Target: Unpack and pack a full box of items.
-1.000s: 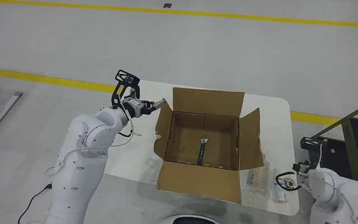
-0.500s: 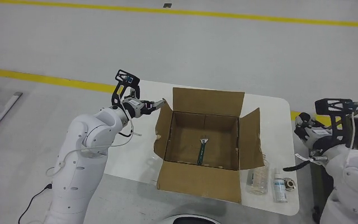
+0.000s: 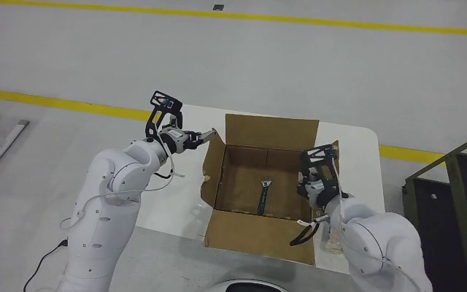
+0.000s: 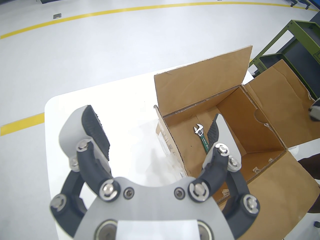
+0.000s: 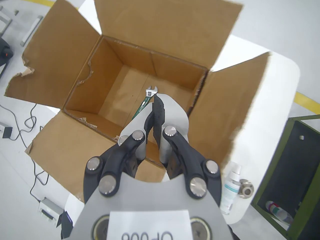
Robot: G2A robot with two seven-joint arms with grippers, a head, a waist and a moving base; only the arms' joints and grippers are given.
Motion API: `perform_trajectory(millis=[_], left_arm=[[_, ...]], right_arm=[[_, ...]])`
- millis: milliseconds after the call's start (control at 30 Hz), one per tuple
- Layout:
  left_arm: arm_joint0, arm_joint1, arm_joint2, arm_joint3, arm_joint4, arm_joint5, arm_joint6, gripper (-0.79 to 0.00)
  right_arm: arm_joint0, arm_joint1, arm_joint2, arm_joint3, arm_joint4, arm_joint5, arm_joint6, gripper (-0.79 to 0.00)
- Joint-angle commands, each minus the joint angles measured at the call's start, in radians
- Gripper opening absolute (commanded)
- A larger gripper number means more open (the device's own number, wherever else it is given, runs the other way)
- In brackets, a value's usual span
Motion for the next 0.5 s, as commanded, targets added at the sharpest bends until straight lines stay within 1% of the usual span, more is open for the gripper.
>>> perform_trajectory(millis=[0,200,400,467], left_arm=[[0.000,0.000,0.000,0.000,0.000,0.000,0.000,0.000],[0.000,0.000,0.000,0.000,0.000,0.000,0.000,0.000],[0.000,0.000,0.000,0.000,0.000,0.000,0.000,0.000],[0.013,0.001,-0.006,0.000,0.005,0.016,0.030,0.000]], right_arm=[[0.029,-0.004,-0.054,0.068,-0.030,0.025,-0.010,-0.785],[0.095,-0.015,-0.156,0.251,-0.152,0.108,-0.027,-0.785],[0.098,-0.016,-0.161,0.258,-0.162,0.111,-0.028,-0.785],[0.098,-0.016,-0.161,0.258,-0.162,0.111,-0.028,-0.785]])
